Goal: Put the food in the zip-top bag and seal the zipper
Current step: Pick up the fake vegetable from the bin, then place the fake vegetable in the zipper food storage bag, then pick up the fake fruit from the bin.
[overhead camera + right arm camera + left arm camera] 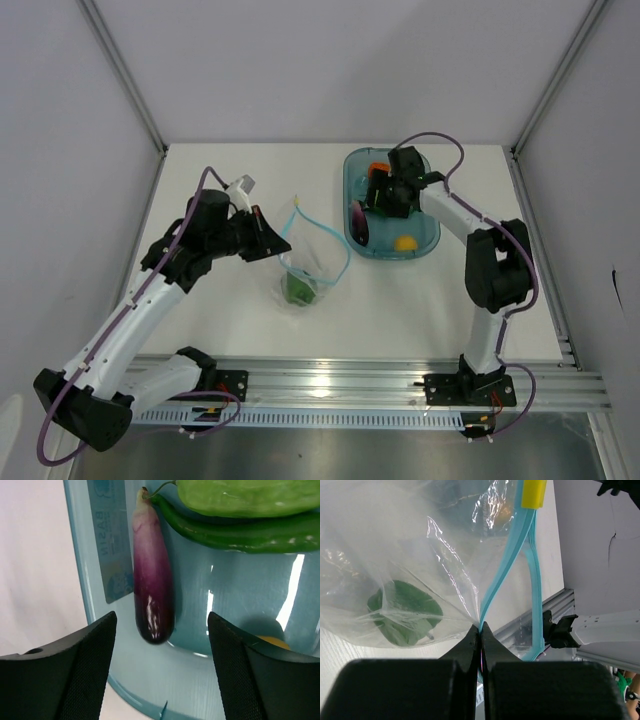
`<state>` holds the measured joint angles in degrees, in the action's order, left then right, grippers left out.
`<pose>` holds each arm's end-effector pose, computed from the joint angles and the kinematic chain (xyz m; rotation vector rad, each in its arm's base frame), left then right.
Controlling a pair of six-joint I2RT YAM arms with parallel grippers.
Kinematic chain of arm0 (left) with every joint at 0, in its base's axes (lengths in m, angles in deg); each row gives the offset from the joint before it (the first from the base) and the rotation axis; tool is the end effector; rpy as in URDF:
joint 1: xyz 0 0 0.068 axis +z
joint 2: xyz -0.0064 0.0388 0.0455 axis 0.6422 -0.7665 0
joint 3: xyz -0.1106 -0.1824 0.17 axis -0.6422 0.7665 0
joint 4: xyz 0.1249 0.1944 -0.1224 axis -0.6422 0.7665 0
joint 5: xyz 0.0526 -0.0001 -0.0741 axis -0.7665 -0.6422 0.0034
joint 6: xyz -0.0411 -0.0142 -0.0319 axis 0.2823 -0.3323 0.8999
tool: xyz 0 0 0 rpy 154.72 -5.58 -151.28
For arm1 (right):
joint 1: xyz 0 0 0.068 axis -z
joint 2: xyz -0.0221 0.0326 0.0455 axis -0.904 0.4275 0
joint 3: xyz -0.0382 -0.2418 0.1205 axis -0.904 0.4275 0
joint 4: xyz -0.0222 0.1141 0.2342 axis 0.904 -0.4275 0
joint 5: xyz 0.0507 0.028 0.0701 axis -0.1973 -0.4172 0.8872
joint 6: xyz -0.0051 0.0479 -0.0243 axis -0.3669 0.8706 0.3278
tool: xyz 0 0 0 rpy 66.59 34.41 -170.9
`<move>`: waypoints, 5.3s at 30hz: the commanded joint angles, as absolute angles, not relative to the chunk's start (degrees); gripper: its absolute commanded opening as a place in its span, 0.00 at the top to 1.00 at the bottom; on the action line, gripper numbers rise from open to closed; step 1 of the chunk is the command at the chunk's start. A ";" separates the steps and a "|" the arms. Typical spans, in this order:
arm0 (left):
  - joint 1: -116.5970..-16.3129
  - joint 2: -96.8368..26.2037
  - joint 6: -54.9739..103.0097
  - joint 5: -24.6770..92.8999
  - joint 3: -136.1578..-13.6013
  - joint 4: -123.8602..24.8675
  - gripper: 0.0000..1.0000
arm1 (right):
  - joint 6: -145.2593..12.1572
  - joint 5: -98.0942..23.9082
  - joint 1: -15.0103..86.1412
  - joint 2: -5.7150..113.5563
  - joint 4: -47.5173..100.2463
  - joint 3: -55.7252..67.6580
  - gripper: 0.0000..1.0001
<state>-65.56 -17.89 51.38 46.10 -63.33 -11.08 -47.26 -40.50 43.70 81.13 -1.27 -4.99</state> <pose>0.1853 -0.1025 0.3491 -0.0484 2.3021 -1.0014 0.3941 0.1541 0.2455 0.0777 2.4911 0.4476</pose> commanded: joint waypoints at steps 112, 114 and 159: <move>-76.43 -16.86 43.37 42.28 -64.32 -12.85 0.99 | -47.26 -18.52 21.80 69.43 -14.52 -6.46 0.72; -76.43 -16.86 43.55 42.37 -64.41 -12.85 0.99 | -48.14 -20.90 21.54 69.78 -14.78 -6.55 0.50; -76.43 -16.87 44.61 42.55 -63.01 -13.29 0.99 | -49.29 -48.86 44.39 80.06 -27.89 -17.71 0.01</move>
